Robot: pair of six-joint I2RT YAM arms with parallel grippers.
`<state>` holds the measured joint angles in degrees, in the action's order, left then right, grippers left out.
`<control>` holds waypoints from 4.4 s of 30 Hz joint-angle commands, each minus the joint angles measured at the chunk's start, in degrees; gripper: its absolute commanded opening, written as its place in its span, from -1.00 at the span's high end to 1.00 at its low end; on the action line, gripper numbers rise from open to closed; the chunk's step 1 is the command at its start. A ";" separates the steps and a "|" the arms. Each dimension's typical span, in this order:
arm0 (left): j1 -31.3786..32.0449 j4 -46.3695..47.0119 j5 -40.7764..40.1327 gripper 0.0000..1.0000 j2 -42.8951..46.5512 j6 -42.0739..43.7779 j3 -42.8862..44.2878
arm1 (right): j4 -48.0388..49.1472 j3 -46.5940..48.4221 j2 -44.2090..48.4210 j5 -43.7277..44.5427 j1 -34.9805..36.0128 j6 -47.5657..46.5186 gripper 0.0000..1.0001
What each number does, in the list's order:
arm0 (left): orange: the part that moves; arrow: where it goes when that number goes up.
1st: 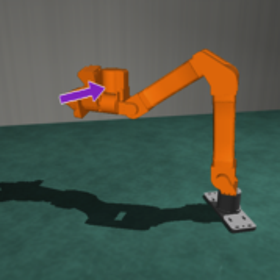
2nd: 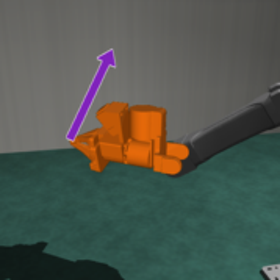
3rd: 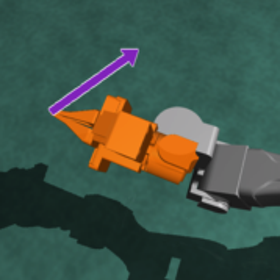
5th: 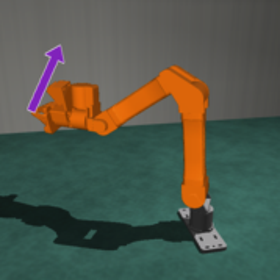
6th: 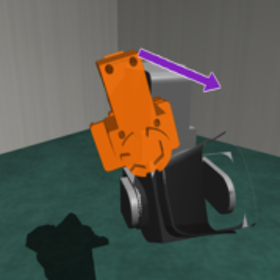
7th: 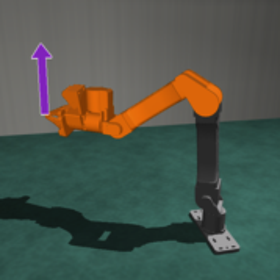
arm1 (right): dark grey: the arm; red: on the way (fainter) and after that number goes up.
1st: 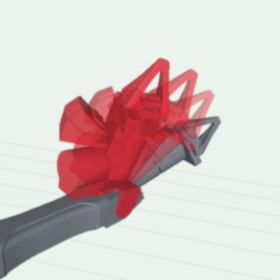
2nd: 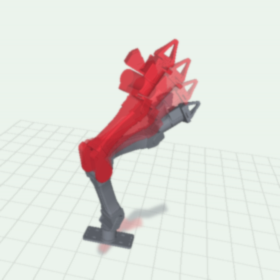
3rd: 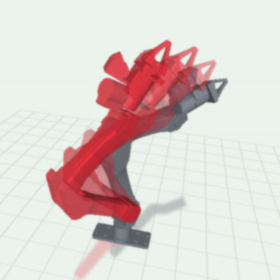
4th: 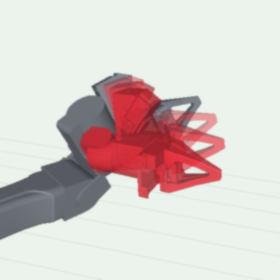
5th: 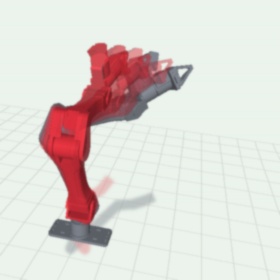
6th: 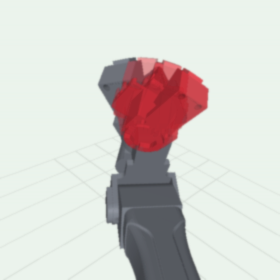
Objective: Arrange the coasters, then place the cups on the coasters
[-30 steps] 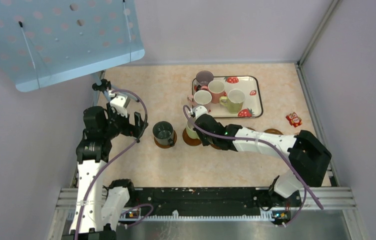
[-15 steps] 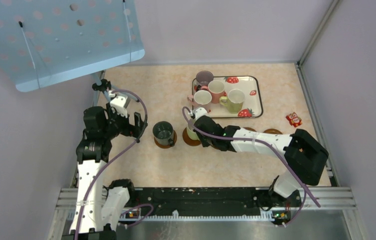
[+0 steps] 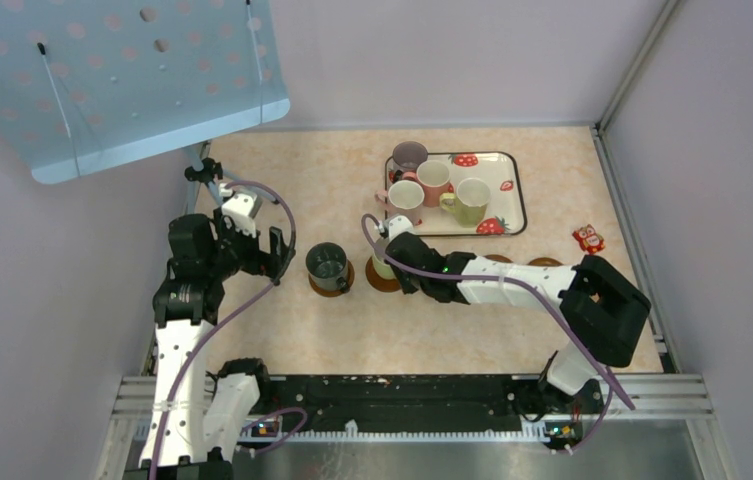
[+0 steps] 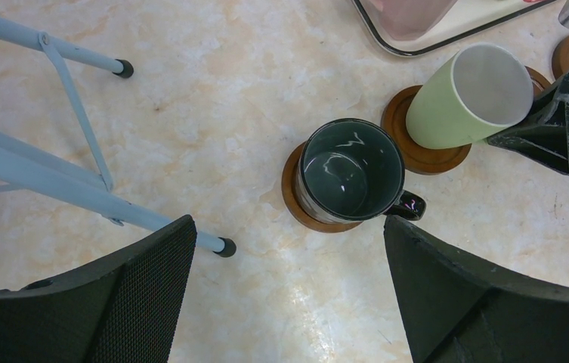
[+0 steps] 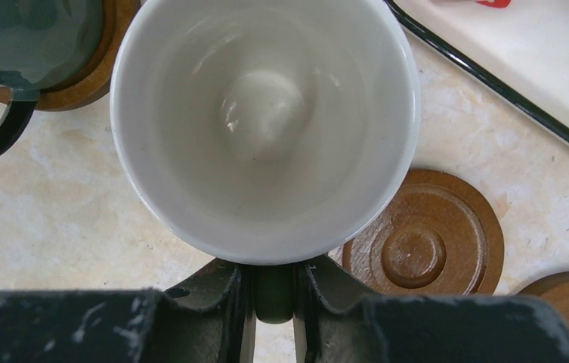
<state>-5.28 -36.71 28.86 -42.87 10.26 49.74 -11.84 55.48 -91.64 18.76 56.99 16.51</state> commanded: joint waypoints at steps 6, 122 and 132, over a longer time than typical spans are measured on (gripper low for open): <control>-0.35 0.50 -0.64 -0.97 0.85 0.83 -0.37 | 1.88 1.91 0.18 0.16 0.59 1.29 0.39; -0.35 3.83 3.07 -0.98 -6.05 1.43 2.27 | -7.98 23.80 -4.48 -30.13 -41.77 -18.24 -0.70; -0.35 4.58 3.03 -0.97 -6.15 0.65 1.82 | -15.91 26.19 -5.05 -8.21 -34.80 1.67 -0.69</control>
<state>-5.28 -34.63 31.88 -49.50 11.64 50.59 -24.25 79.15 -97.65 0.51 21.54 8.80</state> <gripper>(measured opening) 0.987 0.847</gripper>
